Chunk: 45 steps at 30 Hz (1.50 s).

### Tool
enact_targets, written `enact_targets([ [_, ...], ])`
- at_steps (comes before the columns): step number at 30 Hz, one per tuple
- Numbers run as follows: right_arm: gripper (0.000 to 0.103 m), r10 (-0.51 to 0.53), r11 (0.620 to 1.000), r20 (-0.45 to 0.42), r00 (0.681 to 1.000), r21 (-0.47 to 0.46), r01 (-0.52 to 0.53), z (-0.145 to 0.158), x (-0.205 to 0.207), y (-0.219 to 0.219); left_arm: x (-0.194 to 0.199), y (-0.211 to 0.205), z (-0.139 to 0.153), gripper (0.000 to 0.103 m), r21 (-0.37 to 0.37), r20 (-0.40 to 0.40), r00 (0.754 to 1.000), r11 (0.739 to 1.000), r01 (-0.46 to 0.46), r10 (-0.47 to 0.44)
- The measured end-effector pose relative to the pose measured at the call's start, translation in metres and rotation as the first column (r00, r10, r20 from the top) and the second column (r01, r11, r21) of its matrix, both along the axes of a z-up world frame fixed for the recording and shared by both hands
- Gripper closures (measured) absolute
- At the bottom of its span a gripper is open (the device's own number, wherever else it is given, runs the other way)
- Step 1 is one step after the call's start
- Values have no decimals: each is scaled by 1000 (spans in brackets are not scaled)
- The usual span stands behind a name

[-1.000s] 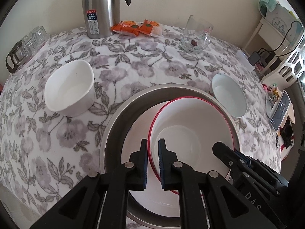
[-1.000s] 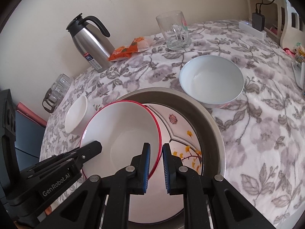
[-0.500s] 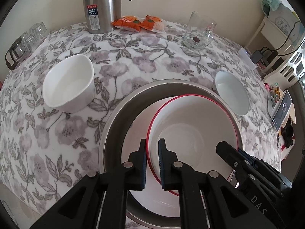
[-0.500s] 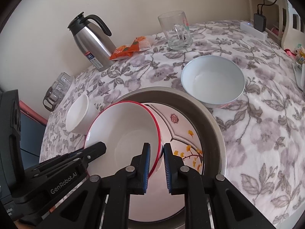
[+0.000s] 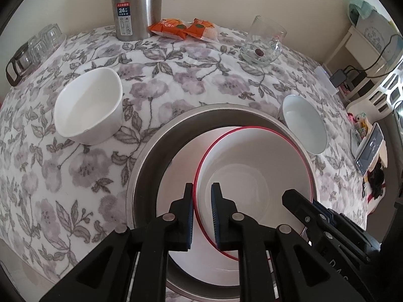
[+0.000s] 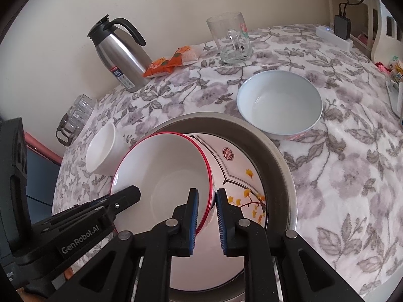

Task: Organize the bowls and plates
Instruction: 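Lower the red-rimmed bowl onto the white plate inside the basin, then open both grippers and raise them off the bowl rim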

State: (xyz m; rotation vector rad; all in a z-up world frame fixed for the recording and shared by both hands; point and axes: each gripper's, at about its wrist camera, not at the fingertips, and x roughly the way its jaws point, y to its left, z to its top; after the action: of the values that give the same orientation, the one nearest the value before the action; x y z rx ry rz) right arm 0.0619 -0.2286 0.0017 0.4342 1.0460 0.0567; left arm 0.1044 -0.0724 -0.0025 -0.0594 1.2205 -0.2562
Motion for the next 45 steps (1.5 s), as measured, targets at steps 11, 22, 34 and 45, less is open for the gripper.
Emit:
enact_targets([
  [11, 75, -17, 999, -28, 999, -28, 16, -1, 1, -1, 3, 19, 9, 66, -53, 5, 996, 994, -93, 93],
  [22, 46, -33, 996, 29, 999, -85, 36, 13, -2, -2, 5, 32, 20, 48, -40, 32, 987, 987, -155, 156],
  [34, 30, -54, 993, 49, 997, -104, 59, 13, 0, -7, 9, 58, 17, 19, 28, 54, 955, 956, -294, 292],
  [45, 0, -48, 989, 112, 993, -133, 63, 24, -1, -1, 16, 88, 21, 9, 68, 96, 937, 937, -343, 336],
])
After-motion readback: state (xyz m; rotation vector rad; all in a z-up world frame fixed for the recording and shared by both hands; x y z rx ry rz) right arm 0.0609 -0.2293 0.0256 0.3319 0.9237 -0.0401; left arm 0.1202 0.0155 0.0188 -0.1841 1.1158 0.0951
